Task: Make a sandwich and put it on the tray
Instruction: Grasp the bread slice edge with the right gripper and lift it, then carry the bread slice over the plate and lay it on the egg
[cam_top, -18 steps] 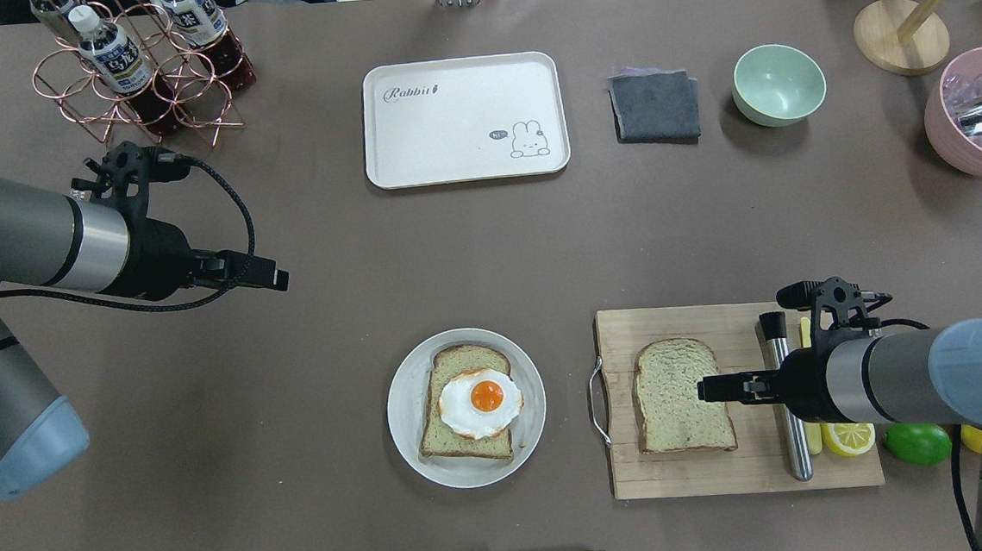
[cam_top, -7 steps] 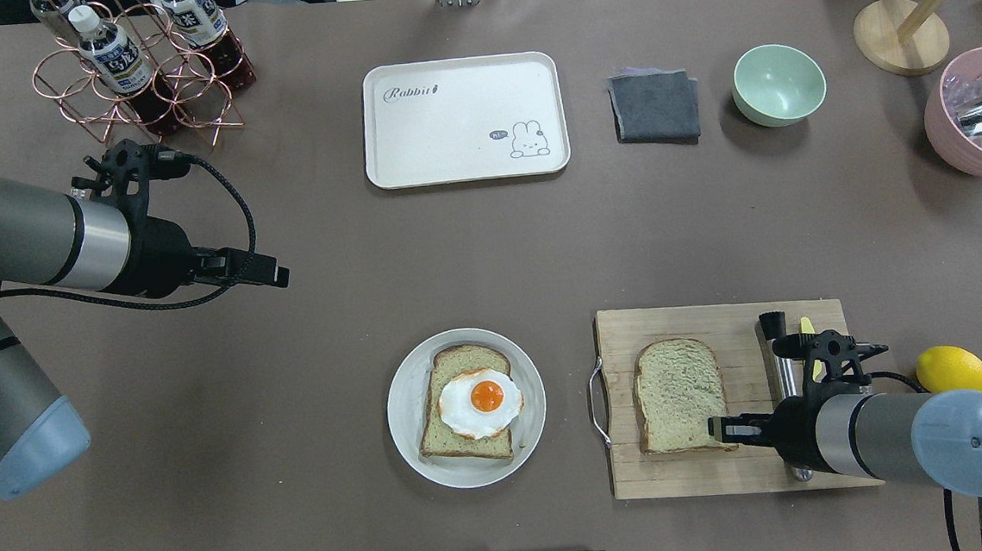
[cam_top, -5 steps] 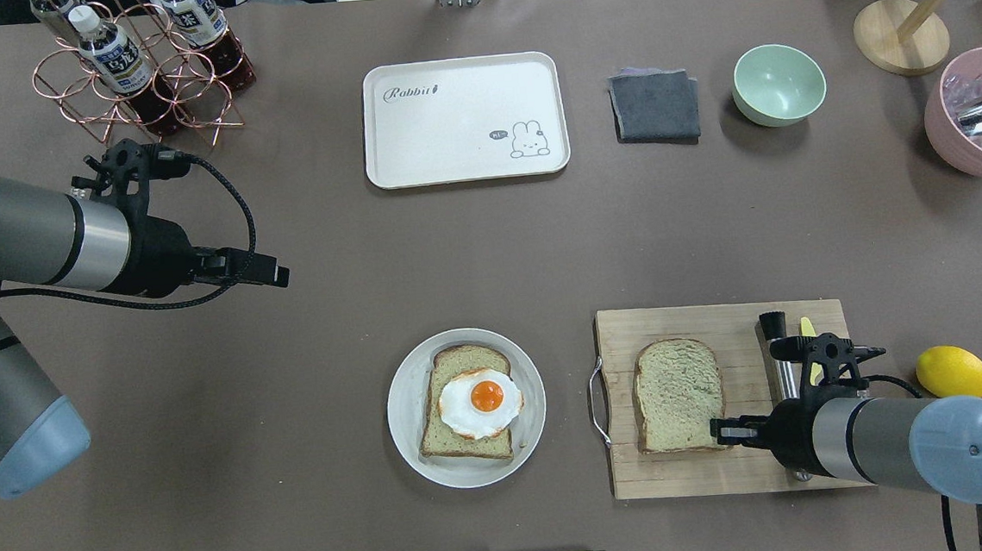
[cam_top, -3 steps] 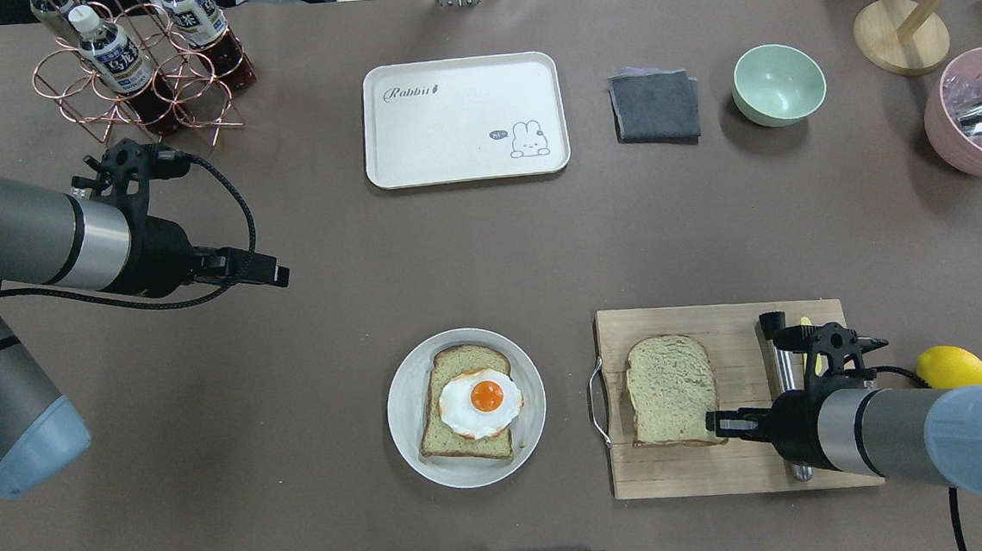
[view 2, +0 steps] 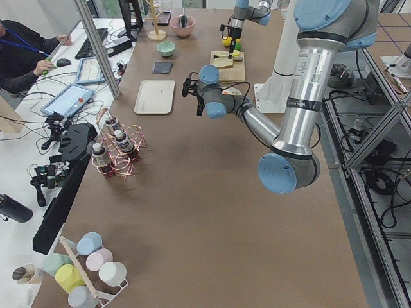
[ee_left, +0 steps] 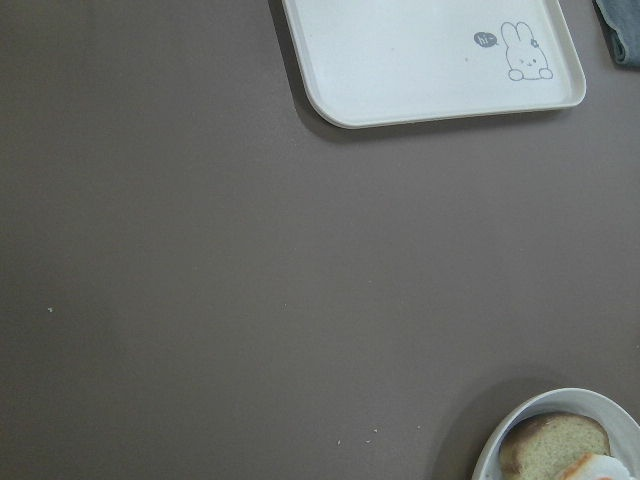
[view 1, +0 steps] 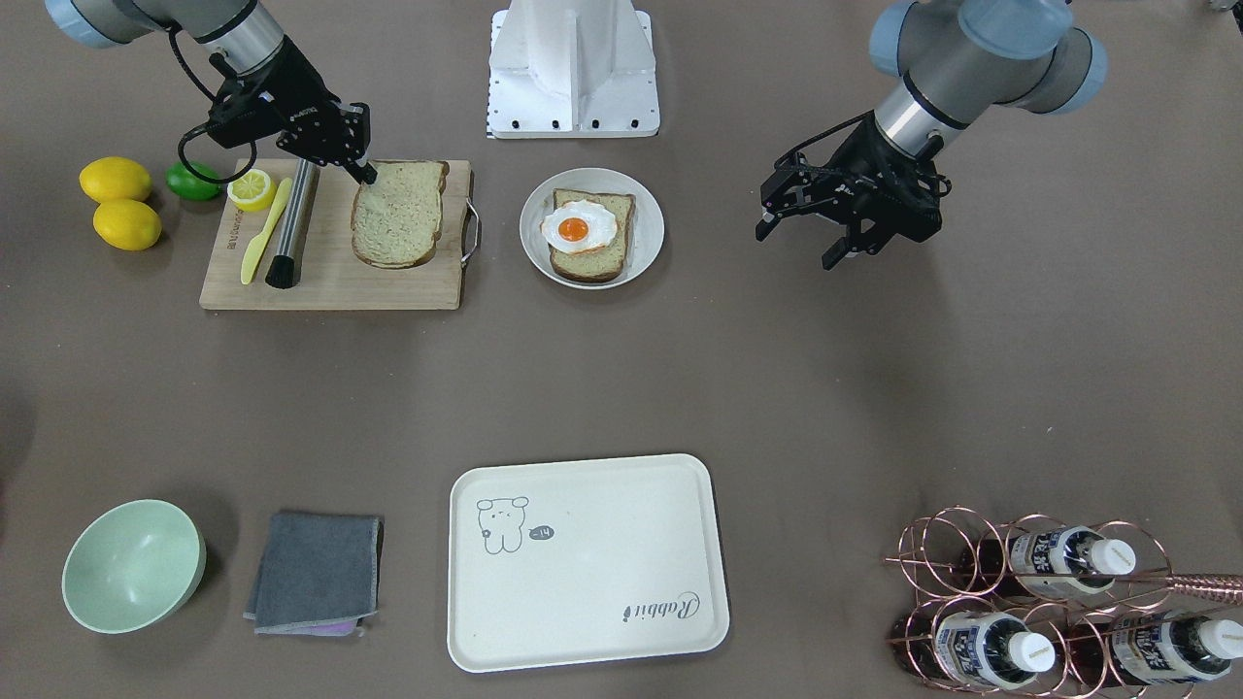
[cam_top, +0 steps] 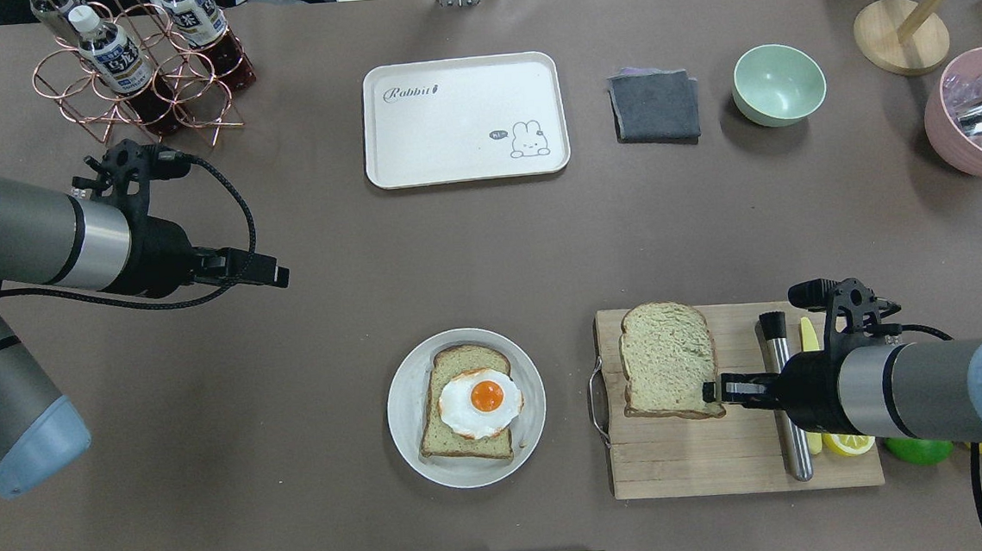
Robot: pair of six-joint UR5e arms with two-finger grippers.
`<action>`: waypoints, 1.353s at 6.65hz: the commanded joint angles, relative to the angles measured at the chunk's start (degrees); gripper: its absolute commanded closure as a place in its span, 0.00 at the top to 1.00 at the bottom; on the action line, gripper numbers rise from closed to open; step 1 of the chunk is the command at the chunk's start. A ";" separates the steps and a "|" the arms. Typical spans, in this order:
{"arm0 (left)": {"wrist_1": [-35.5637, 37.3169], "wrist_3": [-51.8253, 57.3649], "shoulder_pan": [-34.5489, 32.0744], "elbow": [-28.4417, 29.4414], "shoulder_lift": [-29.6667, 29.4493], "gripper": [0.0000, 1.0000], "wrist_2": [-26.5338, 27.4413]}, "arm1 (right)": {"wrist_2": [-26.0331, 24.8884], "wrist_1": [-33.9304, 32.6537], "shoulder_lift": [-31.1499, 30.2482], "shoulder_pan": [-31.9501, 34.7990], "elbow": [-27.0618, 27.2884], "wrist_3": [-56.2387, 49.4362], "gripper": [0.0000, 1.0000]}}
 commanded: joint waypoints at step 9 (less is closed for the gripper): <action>-0.09 -1.41 -0.44 -0.01 0.79 0.98 -0.18 | -18.72 -19.47 28.50 -14.24 -10.92 5.91 0.00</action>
